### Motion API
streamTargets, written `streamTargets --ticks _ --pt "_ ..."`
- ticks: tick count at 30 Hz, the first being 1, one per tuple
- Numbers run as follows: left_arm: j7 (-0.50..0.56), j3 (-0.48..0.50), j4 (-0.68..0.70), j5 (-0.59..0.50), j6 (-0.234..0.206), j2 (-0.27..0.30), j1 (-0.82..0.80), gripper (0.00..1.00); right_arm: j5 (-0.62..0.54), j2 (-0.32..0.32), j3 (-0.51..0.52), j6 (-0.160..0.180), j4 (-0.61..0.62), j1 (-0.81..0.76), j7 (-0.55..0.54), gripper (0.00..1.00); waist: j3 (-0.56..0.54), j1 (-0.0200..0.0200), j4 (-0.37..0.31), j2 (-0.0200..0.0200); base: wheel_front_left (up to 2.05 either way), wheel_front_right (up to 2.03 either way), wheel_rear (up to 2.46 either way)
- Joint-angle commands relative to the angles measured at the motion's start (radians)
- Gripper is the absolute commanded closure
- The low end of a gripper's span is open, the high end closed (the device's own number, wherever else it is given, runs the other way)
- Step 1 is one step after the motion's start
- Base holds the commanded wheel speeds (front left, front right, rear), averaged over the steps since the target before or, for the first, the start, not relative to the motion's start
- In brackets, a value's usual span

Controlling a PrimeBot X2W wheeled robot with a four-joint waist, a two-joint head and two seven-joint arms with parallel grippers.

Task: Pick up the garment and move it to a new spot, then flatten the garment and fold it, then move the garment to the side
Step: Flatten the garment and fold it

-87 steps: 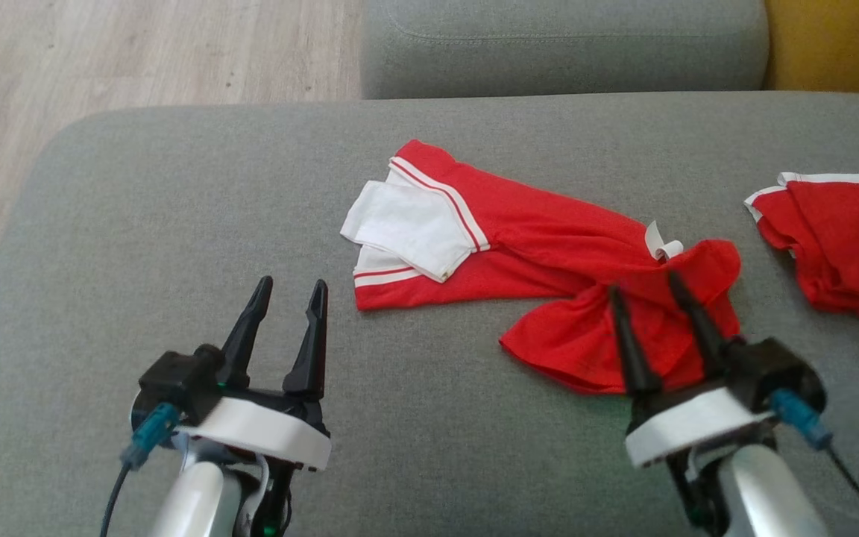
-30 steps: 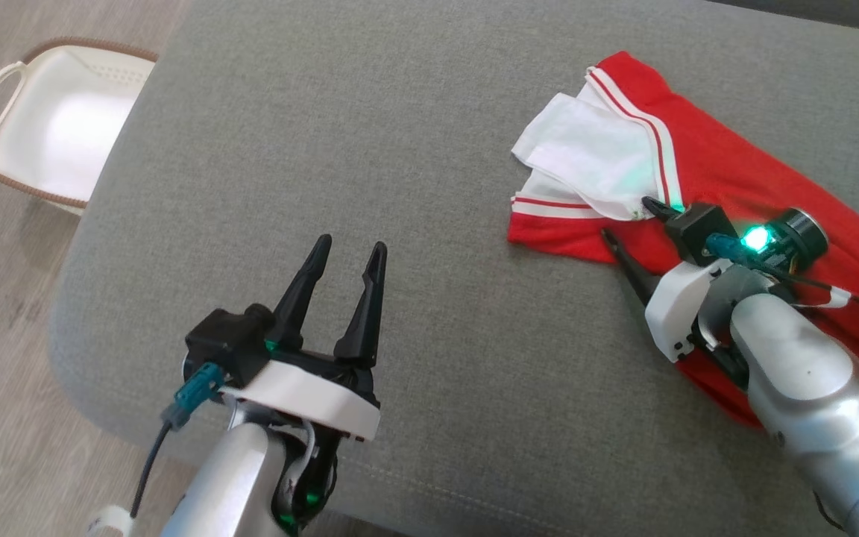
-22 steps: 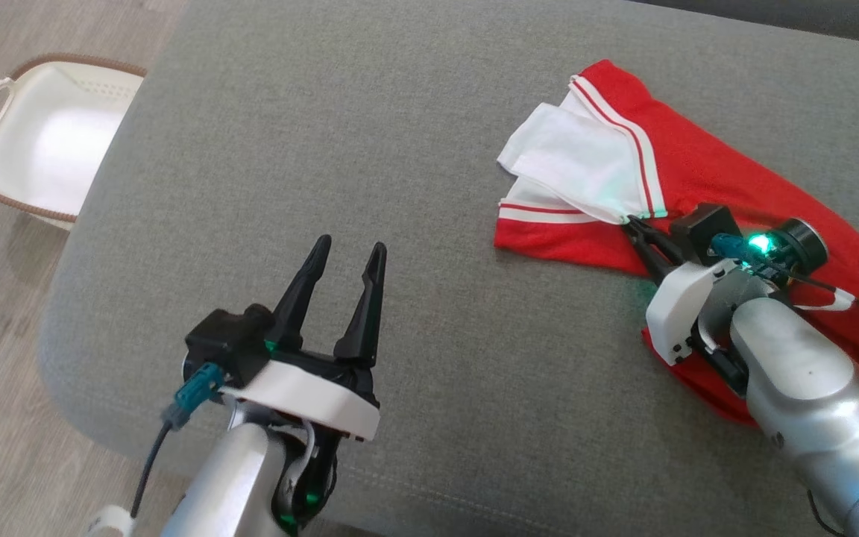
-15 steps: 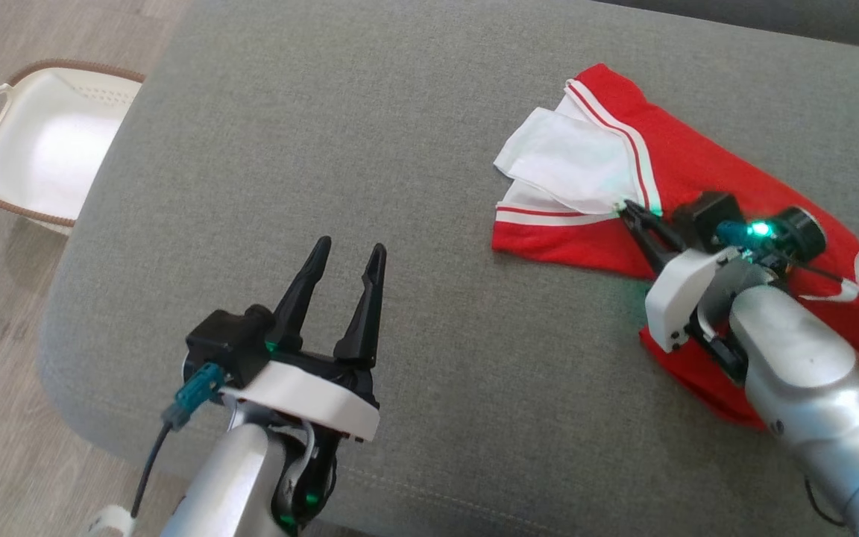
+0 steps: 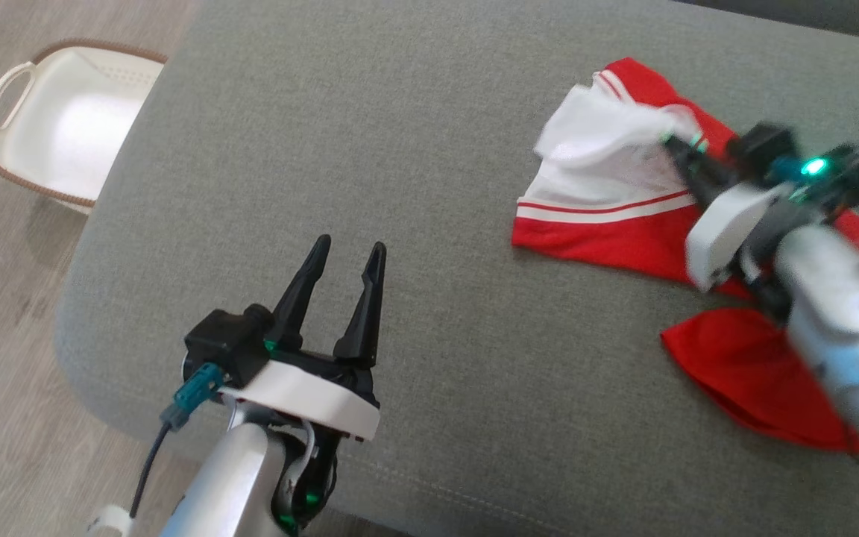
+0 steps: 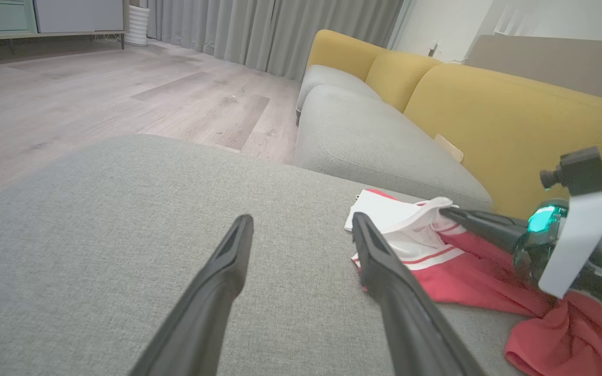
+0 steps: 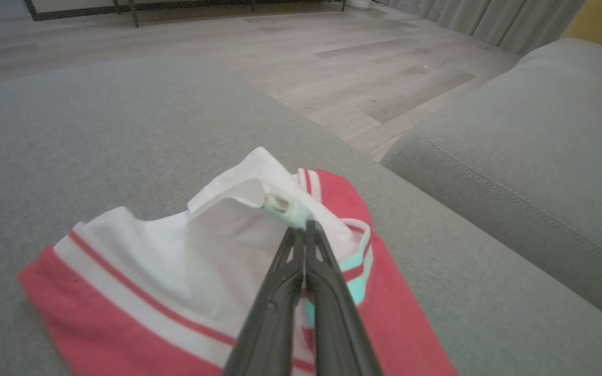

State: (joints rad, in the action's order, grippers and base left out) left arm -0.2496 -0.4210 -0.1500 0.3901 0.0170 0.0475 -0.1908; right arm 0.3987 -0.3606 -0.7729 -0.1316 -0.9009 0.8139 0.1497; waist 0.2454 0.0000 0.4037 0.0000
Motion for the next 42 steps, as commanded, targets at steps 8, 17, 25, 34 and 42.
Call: streamTargets --ticks 8,17,25,34,42 --pt "-0.012 0.016 0.045 0.016 -0.006 0.003 -0.038 0.00 0.041 -0.106 0.088 0.001 -0.097 0.174 -0.034 1.00 0.043 0.0000 0.032 0.0000 0.00 0.00 0.00" --pt "-0.012 0.004 0.049 0.023 -0.017 0.003 -0.055 0.00 -0.034 -0.157 0.245 0.001 -0.366 0.304 -0.044 0.00 0.069 0.0000 0.033 0.0000 0.00 0.00 0.00" --pt "-0.012 0.064 0.028 -0.021 -0.001 0.003 -0.053 0.00 -0.091 -0.021 0.331 0.001 -0.383 0.251 0.080 0.00 -0.013 0.0000 -0.072 0.0000 0.00 0.00 0.00" --pt "-0.012 0.136 0.022 -0.050 0.018 0.003 -0.014 0.00 -0.074 0.107 0.347 0.001 -0.155 0.065 0.111 0.00 -0.122 0.0000 -0.176 0.0000 0.00 0.00 0.00" --pt "-0.012 0.199 0.033 -0.050 0.027 0.003 0.082 0.00 -0.060 0.161 0.373 0.001 0.195 -0.262 0.112 0.00 -0.214 0.0000 -0.259 0.0000 0.00 0.00 0.00"
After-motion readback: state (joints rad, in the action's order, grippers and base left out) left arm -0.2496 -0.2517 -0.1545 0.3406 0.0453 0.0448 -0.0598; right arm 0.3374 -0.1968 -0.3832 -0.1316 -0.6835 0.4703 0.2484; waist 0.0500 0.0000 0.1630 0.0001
